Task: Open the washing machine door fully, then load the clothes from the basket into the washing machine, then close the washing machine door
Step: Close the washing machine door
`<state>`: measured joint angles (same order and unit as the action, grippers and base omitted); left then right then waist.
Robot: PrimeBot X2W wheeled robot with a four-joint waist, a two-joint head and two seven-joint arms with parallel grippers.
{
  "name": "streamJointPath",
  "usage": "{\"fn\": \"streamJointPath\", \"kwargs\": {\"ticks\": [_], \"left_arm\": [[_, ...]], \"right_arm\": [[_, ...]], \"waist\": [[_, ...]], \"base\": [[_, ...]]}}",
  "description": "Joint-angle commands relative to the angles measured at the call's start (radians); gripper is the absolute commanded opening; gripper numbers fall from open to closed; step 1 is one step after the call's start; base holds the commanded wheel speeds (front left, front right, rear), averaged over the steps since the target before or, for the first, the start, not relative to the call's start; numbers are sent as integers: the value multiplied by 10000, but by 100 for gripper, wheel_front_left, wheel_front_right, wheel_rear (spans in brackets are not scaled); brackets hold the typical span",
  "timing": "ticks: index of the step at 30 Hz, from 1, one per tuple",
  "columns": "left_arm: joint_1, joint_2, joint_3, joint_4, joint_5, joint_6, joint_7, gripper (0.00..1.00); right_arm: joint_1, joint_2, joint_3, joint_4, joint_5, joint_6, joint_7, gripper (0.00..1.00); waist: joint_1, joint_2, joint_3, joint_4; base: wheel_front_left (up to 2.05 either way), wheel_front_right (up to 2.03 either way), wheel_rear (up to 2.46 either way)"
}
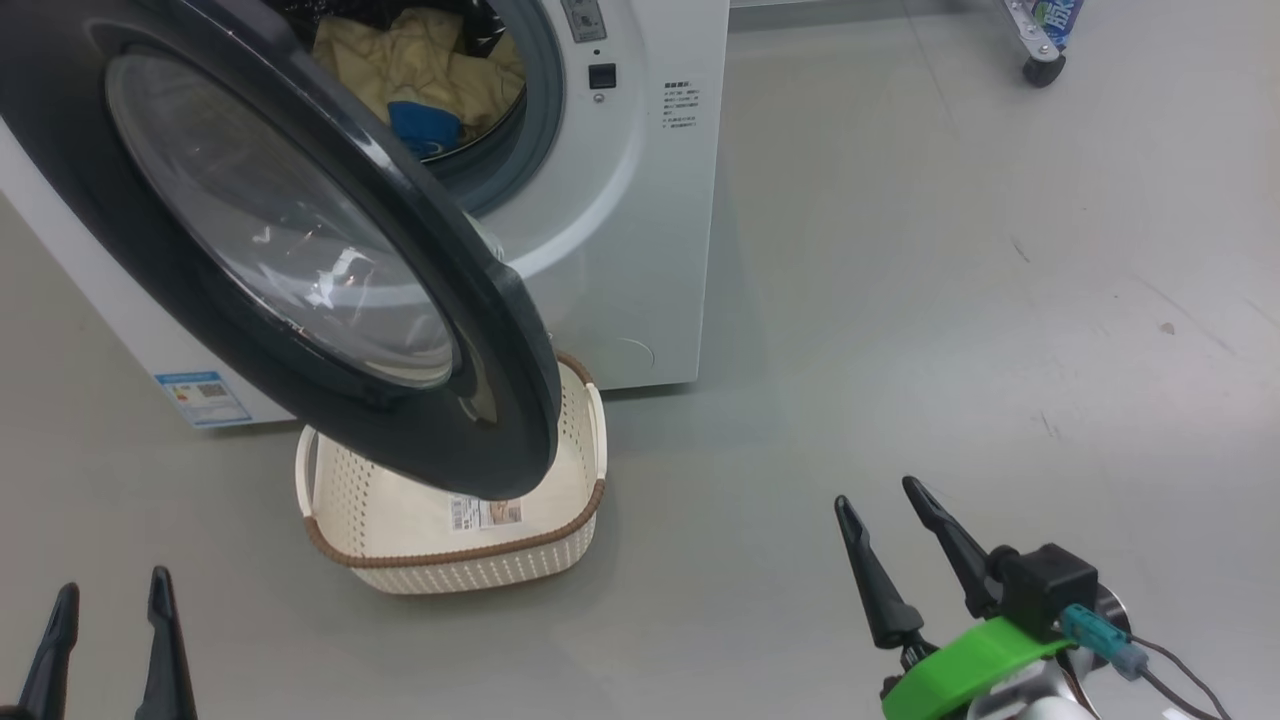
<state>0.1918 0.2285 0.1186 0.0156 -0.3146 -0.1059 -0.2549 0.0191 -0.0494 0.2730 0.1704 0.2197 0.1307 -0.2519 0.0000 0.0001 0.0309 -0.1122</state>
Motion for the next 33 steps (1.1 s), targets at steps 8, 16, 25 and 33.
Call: {"fn": "streamJointPath", "kwargs": {"ticks": [8, 16, 25, 33], "left_arm": [[-182, 29, 506, -105, 209, -99, -68, 100], [-128, -22, 464, 42, 247, -155, -68, 100], [-93, -45, 450, 128, 268, -187, -68, 100], [-118, -92, 461, 132, 235, -205, -68, 100]], "right_arm": [[-339, -8, 170, -260, -40, 0, -99, 100], [-306, -8, 174, -243, -88, 0, -99, 100], [-285, -8, 191, -224, -103, 0, -99, 100], [-267, -8, 130, -266, -119, 0, -99, 0]], "waist": [[0, -1, -66, 7], [0, -1, -182, 8], [0, -1, -206, 17], [0, -1, -206, 36]], "base": [[0, 0, 0], [0, 0, 0], [0, 0, 0], [0, 0, 0]]}}
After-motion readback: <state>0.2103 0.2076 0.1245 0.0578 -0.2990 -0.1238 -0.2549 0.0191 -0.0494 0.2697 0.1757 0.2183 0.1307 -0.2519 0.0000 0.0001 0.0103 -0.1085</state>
